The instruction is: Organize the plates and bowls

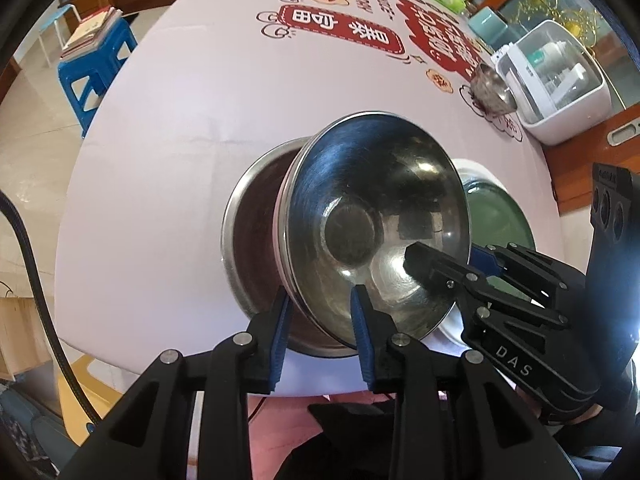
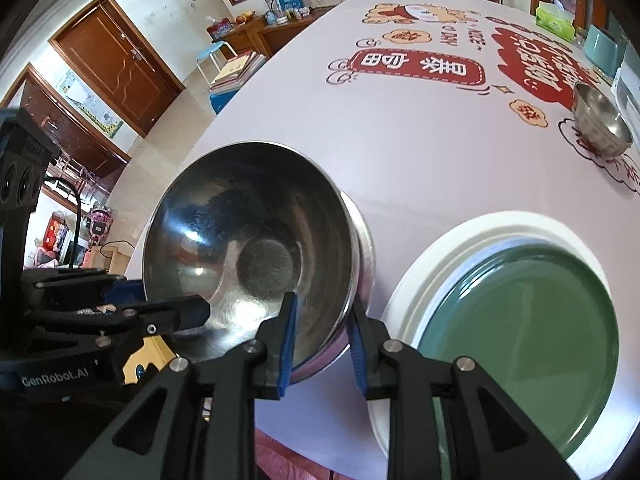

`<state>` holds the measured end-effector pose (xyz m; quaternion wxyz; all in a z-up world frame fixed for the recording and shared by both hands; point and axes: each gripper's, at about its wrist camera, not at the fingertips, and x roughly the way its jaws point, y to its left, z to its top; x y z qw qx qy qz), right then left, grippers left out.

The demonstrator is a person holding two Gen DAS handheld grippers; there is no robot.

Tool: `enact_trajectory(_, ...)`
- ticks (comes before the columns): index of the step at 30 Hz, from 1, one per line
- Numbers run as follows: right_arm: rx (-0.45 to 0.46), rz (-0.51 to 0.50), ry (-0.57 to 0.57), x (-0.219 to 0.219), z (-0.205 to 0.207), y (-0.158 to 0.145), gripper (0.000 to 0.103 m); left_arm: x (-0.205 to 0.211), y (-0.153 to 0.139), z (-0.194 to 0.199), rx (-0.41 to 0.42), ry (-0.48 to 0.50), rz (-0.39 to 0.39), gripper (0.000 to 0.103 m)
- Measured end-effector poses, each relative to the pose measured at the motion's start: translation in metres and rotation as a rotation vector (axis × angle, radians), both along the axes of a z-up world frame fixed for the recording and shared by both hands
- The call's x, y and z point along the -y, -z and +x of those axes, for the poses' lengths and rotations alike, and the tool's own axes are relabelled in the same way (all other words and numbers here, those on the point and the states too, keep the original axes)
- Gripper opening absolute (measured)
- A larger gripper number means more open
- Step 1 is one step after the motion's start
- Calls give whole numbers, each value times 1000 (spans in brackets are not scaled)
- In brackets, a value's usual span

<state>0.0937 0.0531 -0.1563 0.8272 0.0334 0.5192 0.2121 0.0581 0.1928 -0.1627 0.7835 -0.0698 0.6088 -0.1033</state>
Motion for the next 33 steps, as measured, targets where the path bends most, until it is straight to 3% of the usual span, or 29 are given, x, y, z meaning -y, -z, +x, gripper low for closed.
enact_trajectory(5, 12, -31, -15, -12, -3, -1, 44, -8, -2, 4, -4, 25, 4, 31)
enact_trajectory(16, 33, -31, 18, -16, -2, -7, 56, -23, -11, 11, 29, 47, -20, 31)
enact_trajectory(25, 69, -23, 57, -8, -9, -13, 57, -15, -24, 17, 94, 91, -80, 33)
enact_trajectory(33, 152, 38, 187, 40, -17, -31, 57, 16, -40, 24, 159, 159, -111, 38)
